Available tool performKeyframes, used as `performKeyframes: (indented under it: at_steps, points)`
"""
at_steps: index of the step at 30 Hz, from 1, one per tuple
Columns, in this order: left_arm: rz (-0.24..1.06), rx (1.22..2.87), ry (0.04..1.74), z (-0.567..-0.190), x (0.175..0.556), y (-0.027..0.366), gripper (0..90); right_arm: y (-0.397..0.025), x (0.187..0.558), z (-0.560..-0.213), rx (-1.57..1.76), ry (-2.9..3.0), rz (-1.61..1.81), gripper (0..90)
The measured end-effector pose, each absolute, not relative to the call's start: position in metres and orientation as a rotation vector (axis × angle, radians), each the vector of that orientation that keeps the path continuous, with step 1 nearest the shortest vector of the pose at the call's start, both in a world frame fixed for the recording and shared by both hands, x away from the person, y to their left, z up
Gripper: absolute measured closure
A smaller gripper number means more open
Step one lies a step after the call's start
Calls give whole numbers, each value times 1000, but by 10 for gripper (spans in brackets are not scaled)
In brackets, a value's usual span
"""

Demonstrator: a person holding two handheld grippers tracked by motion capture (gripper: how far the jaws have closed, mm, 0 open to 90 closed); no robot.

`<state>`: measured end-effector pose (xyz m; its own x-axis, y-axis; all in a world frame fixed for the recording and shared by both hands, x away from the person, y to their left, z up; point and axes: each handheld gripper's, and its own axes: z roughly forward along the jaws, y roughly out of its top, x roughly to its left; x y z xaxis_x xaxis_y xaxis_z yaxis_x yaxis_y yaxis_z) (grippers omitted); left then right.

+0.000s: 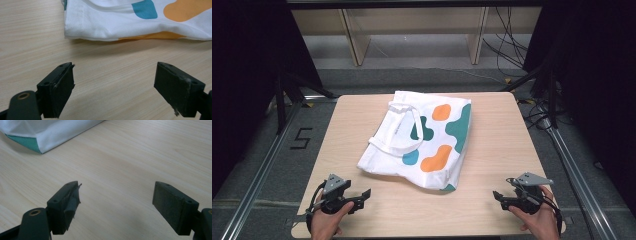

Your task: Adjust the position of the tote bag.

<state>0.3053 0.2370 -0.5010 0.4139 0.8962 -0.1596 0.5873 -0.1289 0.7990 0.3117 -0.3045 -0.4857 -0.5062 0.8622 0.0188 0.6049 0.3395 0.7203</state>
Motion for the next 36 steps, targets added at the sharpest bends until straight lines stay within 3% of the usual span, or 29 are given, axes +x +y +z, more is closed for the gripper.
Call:
performKeyframes:
  at_steps: [11,18,30,36]
  points:
    - [435,1784,1298,-502,307,237,155,-304,313,-488,1304,2247,1001,233]
    - [503,1823,1272,-497,315,230,155,-304,313,-488,1321,2281,1031,249]
    - [523,1736,1322,-494,345,241,261,-303,314,-488,1309,2282,1007,251]
    - [513,1741,1331,-493,359,239,269,-302,314,-490,1321,2273,1008,250]
